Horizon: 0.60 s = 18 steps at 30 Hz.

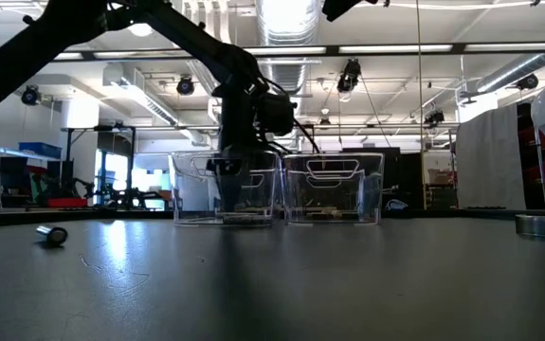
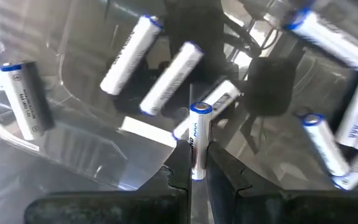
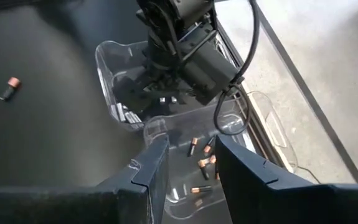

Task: Sort batteries
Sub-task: Put the white battery into the left transparent bin

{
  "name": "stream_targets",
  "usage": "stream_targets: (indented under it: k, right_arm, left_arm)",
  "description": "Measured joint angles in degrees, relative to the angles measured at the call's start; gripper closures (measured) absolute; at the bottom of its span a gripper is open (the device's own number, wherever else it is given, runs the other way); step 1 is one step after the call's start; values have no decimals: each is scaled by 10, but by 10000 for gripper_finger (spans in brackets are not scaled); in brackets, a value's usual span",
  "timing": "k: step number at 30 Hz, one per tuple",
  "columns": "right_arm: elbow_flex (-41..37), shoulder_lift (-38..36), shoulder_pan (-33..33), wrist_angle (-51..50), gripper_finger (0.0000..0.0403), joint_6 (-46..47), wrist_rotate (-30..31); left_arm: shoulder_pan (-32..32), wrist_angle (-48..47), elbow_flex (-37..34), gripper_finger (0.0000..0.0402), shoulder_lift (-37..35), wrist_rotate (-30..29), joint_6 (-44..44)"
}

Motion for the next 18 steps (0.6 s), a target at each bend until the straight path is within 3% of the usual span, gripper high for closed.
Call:
stream_targets:
  k: [10,18]
  right_arm:
    - [0,0,0,4,280,16,0]
    - [0,0,0,17,280,16,0]
  left_arm:
    - [21,4,0,390,14,14,11]
    - [21,18,-1,334,16,14,10]
